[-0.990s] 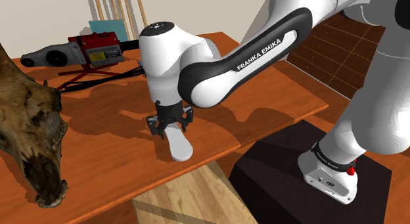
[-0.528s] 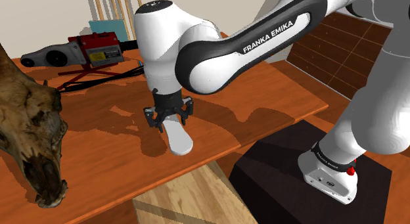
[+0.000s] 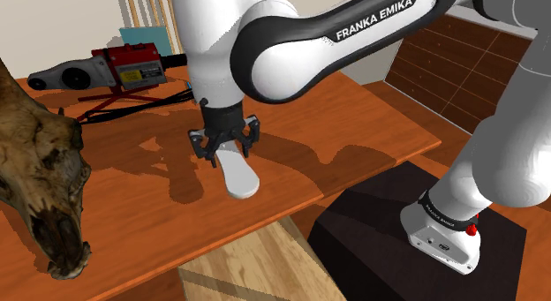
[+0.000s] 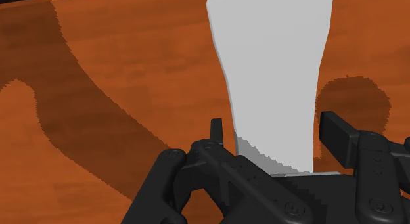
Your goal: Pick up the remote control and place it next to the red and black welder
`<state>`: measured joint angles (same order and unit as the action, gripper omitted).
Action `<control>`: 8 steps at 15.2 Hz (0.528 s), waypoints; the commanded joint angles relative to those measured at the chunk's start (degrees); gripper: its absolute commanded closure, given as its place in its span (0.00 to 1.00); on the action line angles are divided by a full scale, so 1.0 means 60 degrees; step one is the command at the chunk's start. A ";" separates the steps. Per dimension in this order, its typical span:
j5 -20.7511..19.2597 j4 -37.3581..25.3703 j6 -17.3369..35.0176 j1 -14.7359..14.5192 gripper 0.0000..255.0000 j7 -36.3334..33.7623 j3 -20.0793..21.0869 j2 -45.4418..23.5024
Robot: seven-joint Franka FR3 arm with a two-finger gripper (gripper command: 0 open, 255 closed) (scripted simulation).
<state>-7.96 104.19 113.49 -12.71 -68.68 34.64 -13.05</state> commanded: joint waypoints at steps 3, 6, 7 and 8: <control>0.0135 -0.0320 -0.0474 0.0029 1.00 0.0084 0.0037 0.0190; 0.0202 -0.0607 -0.0832 0.0036 1.00 0.0129 0.0056 0.0279; 0.0220 -0.0707 -0.0953 0.0037 1.00 0.0142 0.0061 0.0304; 0.0238 -0.0810 -0.1074 0.0038 1.00 0.0154 0.0066 0.0327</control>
<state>-6.80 99.72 107.79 -12.52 -67.85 34.96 -11.49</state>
